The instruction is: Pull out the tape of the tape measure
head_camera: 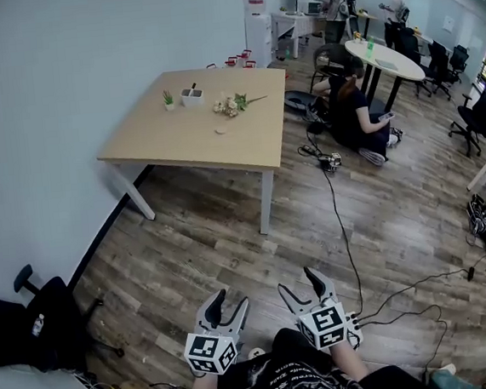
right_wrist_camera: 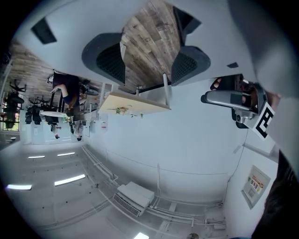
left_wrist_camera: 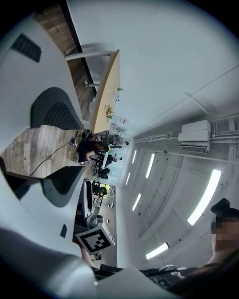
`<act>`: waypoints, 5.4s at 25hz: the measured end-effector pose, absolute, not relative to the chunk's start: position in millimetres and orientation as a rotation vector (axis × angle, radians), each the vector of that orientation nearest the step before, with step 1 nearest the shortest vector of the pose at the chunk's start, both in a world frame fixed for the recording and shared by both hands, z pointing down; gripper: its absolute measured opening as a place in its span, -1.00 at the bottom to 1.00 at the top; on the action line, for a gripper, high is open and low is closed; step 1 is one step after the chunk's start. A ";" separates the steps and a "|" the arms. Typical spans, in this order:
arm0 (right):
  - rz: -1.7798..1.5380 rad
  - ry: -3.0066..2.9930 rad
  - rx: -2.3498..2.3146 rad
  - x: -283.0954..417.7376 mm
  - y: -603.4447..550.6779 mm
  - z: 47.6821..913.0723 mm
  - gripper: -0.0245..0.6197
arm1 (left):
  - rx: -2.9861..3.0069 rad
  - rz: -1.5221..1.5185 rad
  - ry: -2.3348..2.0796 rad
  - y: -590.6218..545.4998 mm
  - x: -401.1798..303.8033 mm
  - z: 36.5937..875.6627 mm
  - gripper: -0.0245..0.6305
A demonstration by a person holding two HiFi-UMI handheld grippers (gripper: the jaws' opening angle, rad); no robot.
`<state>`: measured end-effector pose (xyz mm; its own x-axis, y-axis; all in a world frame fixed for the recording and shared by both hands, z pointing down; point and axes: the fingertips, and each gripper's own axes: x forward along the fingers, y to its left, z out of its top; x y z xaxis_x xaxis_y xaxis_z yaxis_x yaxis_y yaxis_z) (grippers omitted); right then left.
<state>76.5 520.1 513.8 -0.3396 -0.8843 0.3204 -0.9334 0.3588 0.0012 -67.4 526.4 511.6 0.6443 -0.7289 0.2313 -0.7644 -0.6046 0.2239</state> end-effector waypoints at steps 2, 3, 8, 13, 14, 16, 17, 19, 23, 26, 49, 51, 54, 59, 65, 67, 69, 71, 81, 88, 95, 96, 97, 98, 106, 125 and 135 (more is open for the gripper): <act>0.281 -2.345 1.622 72.8 515.7 518.7 0.03 | 2.560 0.168 -1.163 520.5 -69.1 513.6 -0.21; 0.296 -2.337 1.621 71.6 512.6 520.6 0.02 | 2.561 0.170 -1.137 517.9 -68.1 514.8 -0.21; 0.283 -2.358 1.594 63.5 476.7 522.6 0.02 | 2.570 0.168 -1.122 492.8 -67.0 521.8 -0.21; 0.268 -2.397 1.521 65.3 424.8 528.2 0.02 | 2.530 0.132 -1.162 446.2 -62.7 524.6 -0.21; 0.273 -2.397 1.504 67.9 413.0 530.4 0.02 | 2.526 0.125 -1.152 435.9 -59.1 523.9 -0.21; 0.267 -2.394 1.480 73.5 387.0 530.8 0.02 | 2.518 0.111 -1.121 415.3 -49.3 522.2 -0.21; 0.256 -2.397 1.470 75.6 373.2 529.2 0.02 | 2.512 0.111 -1.122 404.6 -45.6 522.2 -0.21; 0.236 -2.410 1.445 79.9 349.2 526.5 0.02 | 2.491 0.126 -1.159 384.2 -40.9 525.5 -0.21; 0.238 -2.441 1.424 97.9 313.3 524.8 0.02 | 2.455 0.138 -1.209 347.2 -26.9 530.0 -0.21; 0.250 -2.451 1.394 110.4 286.1 529.2 0.02 | 2.441 0.126 -1.233 319.0 -14.3 529.5 -0.21; 0.305 -2.461 1.304 128.7 157.4 546.8 0.02 | 2.415 0.192 -1.294 181.7 17.8 542.4 -0.21; 0.298 -2.453 1.321 123.4 137.8 545.3 0.02 | 2.424 0.190 -1.285 159.7 12.4 541.9 -0.21; 0.297 -2.445 1.341 113.4 106.0 542.3 0.02 | 2.432 0.187 -1.275 122.6 0.6 540.0 -0.21; 0.313 -2.412 1.356 93.7 54.1 546.8 0.02 | 2.432 0.196 -1.243 58.2 -23.8 541.9 -0.21; 0.342 -2.370 1.389 63.1 -5.8 544.9 0.02 | 2.492 0.223 -1.183 -14.7 -48.5 538.6 -0.21; 0.348 -2.353 1.397 52.9 -22.4 546.6 0.02 | 2.508 0.240 -1.163 -34.6 -57.1 539.6 -0.21; 0.351 -2.342 1.417 44.2 -37.8 545.1 0.02 | 2.522 0.251 -1.142 -51.5 -64.7 539.2 -0.21; 0.353 -2.332 1.440 37.9 -51.2 542.6 0.02 | 2.534 0.255 -1.122 -65.9 -70.8 537.7 -0.21; 0.363 -2.283 1.449 28.1 -85.4 544.9 0.02 | 2.526 0.252 -1.141 -122.8 -92.9 539.3 -0.21; 0.390 -2.290 1.420 35.7 -110.9 552.4 0.02 | 2.500 0.251 -1.180 -143.6 -84.7 542.7 -0.21; 0.298 -2.329 1.306 39.8 -171.4 543.1 0.02 | 2.438 0.238 -1.280 -159.4 -91.7 540.3 -0.21; 0.290 -2.334 1.287 38.8 -181.3 544.2 0.02 | 2.425 0.241 -1.299 -159.6 -94.5 540.6 -0.21; 0.290 -2.338 1.262 36.3 -190.5 545.2 0.02 | 2.409 0.244 -1.320 -159.4 -97.7 540.8 -0.21; 0.293 -2.340 1.232 33.0 -198.9 546.3 0.02 | 2.393 0.247 -1.343 -158.8 -101.1 540.6 -0.21; 0.327 -2.256 1.042 14.6 -253.0 590.1 0.02 | 2.257 0.271 -1.547 -159.7 -137.3 544.2 -0.21; 0.495 -2.085 0.932 -2.6 -307.7 674.3 -0.05 | 1.968 0.257 -1.856 -146.6 -200.2 552.5 -0.21; 0.585 -2.080 0.961 1.4 -313.4 673.8 -0.22 | 1.973 0.269 -1.857 -143.8 -194.8 552.9 -0.21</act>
<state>1.4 -313.4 673.8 -0.4303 -0.4391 0.7887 -0.7857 0.6124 -0.0877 -194.8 -143.8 552.9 0.0910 -0.9055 0.4146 -0.9859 -0.0234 0.1654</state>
